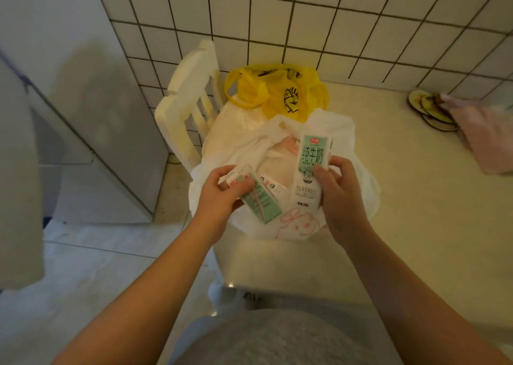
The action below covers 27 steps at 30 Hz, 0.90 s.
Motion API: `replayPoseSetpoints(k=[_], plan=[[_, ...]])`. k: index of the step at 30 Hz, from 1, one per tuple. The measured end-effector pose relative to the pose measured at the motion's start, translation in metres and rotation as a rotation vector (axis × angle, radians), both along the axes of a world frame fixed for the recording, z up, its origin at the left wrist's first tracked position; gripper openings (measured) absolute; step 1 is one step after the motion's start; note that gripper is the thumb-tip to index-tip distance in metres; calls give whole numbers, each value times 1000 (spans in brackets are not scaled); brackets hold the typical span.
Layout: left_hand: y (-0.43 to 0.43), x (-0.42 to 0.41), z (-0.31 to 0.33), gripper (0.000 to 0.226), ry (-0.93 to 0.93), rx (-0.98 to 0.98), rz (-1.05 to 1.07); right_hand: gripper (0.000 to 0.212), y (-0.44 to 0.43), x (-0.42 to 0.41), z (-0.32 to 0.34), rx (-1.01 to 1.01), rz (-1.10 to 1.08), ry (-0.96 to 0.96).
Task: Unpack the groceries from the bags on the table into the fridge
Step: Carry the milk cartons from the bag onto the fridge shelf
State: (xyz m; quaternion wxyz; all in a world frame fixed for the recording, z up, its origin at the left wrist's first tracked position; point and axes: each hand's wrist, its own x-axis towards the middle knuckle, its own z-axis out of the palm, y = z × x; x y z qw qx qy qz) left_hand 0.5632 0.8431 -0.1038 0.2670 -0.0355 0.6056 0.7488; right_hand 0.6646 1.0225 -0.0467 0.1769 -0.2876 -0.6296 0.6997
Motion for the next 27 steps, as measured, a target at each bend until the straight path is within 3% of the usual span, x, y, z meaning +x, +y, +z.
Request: replayPoseSetpoints(k=[5,12,15,21,27], plan=[[-26,62,18,17,-281,263,-47,18,-31,53,-11,-87,5,-18],[-90,149,13,50,-533,308,-15,15,-96,125,-34,-225,86,-38],[-124,179,8,60,-567,267,25,9,-130,149,-41,-228,143,-98],[-201,215,4,46,-567,204,185,10,-205,169,-40,-216,279,-144],[-293,220,-4,52,-519,139,222,9,-293,155,-44,-166,478,-188]])
